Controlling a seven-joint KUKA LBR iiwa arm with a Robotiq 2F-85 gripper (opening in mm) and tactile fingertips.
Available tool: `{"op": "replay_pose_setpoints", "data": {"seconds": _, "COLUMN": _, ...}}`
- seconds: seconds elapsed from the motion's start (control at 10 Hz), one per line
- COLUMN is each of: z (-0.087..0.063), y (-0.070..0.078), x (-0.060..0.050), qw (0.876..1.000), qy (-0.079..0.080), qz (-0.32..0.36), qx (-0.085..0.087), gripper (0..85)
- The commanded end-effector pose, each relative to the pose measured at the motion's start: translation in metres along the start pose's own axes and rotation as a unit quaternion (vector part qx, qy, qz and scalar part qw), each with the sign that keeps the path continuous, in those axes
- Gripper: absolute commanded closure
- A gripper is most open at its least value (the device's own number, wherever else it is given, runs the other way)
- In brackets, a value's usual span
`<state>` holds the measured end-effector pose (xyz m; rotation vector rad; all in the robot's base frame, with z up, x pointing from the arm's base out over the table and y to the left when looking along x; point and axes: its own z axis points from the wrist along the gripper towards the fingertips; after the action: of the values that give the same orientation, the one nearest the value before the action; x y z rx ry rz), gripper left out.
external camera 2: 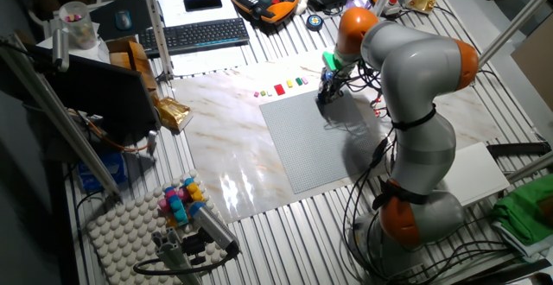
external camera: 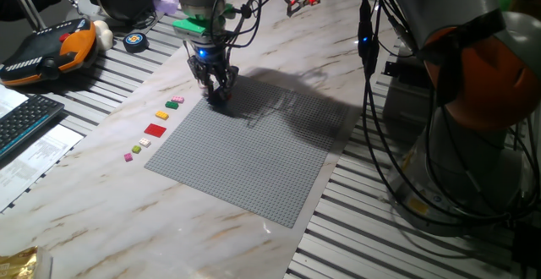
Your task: Stack small Lego blocks one on top of the other
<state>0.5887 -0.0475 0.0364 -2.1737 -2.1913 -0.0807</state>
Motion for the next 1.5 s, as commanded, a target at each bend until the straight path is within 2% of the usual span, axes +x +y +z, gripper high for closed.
{"op": "replay_pose_setpoints", "data": {"seconds": 0.0, "z": 0.0, "y": 0.0, "x": 0.0, "qw": 1.0, "qy": 0.001, "qz": -0.002, "qx": -0.001, "gripper": 45.3}}
{"op": "replay_pose_setpoints", "data": {"seconds": 0.2, "z": -0.002, "y": 0.0, "x": 0.0, "qw": 1.0, "qy": 0.004, "qz": -0.006, "qx": 0.0, "gripper": 46.0}}
{"op": "replay_pose_setpoints", "data": {"seconds": 0.5, "z": -0.01, "y": -0.001, "x": 0.0, "qw": 1.0, "qy": 0.009, "qz": -0.019, "qx": 0.01, "gripper": 47.7}}
{"op": "replay_pose_setpoints", "data": {"seconds": 0.6, "z": -0.012, "y": -0.001, "x": 0.0, "qw": 1.0, "qy": 0.013, "qz": -0.026, "qx": 0.01, "gripper": 51.7}}
{"op": "replay_pose_setpoints", "data": {"seconds": 0.9, "z": -0.01, "y": 0.002, "x": 0.004, "qw": 0.999, "qy": 0.013, "qz": -0.041, "qx": 0.001, "gripper": 83.0}}
{"op": "replay_pose_setpoints", "data": {"seconds": 1.4, "z": -0.002, "y": 0.007, "x": 0.009, "qw": 0.999, "qy": 0.014, "qz": -0.042, "qx": -0.007, "gripper": 84.3}}
